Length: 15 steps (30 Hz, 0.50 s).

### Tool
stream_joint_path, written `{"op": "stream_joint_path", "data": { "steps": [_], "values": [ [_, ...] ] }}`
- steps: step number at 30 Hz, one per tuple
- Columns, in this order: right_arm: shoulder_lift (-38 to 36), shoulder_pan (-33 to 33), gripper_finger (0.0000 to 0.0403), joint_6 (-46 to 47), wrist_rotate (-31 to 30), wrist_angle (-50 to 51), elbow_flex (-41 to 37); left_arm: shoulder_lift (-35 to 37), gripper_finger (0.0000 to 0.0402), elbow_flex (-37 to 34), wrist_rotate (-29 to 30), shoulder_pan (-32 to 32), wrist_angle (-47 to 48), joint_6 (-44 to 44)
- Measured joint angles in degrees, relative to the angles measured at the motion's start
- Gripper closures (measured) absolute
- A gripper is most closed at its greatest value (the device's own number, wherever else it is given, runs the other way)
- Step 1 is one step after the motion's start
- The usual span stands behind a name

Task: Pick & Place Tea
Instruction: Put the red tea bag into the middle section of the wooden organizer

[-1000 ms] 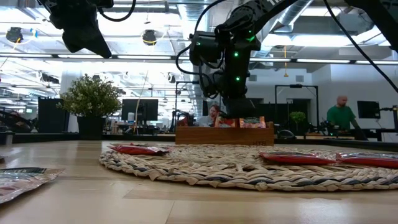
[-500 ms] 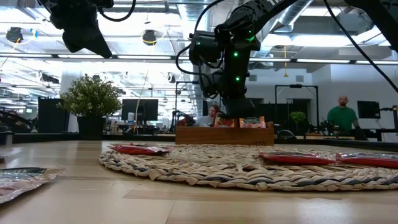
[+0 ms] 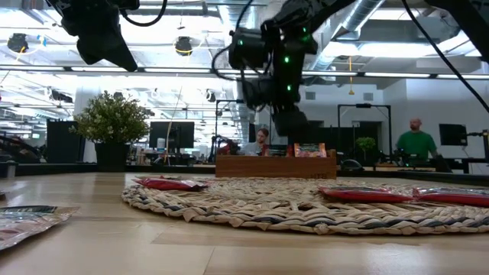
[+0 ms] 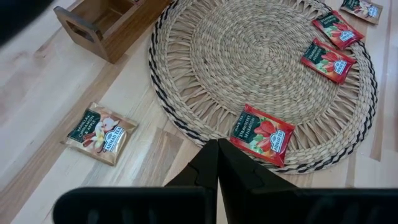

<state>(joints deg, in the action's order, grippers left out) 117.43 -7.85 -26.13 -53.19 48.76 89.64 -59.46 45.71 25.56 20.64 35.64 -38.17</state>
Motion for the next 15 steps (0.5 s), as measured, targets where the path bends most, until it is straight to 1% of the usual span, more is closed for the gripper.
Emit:
{"op": "stream_joint_path", "data": {
  "steps": [2,4,5,7,9,11,12,14,15],
  "values": [
    [0.0,1.2,0.0254,1.6,-2.8,4.8,2.5,0.0,0.0401,0.0,0.0,0.0,0.0,0.0],
    [0.0,2.5,0.0251,4.7,-3.3,12.1,5.6,0.0,0.0401,0.0,0.0,0.0,0.0,0.0],
    [-0.1,3.2,0.025,7.3,-2.8,16.6,7.2,0.0,0.0401,0.0,0.0,0.0,0.0,0.0],
    [-0.1,4.6,0.025,13.6,0.5,26.1,10.2,0.0,0.0401,0.0,0.0,0.0,0.0,0.0],
    [-0.3,5.8,0.0253,20.1,6.1,35.5,12.3,0.0,0.0401,0.0,0.0,0.0,0.0,0.0],
    [-1.4,6.8,0.0256,25.5,13.7,41.3,12.7,0.0,0.0401,0.0,0.0,0.0,0.0,0.0],
    [-2.4,7.2,0.0258,27.3,17.9,41.0,12.2,0.0,0.0401,0.0,0.0,0.0,0.0,0.0],
    [-6.1,7.9,0.0261,28.6,29.0,40.4,9.4,0.0,0.0401,0.0,0.0,0.0,0.0,0.0],
    [-8.0,8.5,0.0262,28.9,33.1,39.8,8.4,0.0,0.0401,0.0,0.0,0.0,0.0,0.0]
  ]
}}
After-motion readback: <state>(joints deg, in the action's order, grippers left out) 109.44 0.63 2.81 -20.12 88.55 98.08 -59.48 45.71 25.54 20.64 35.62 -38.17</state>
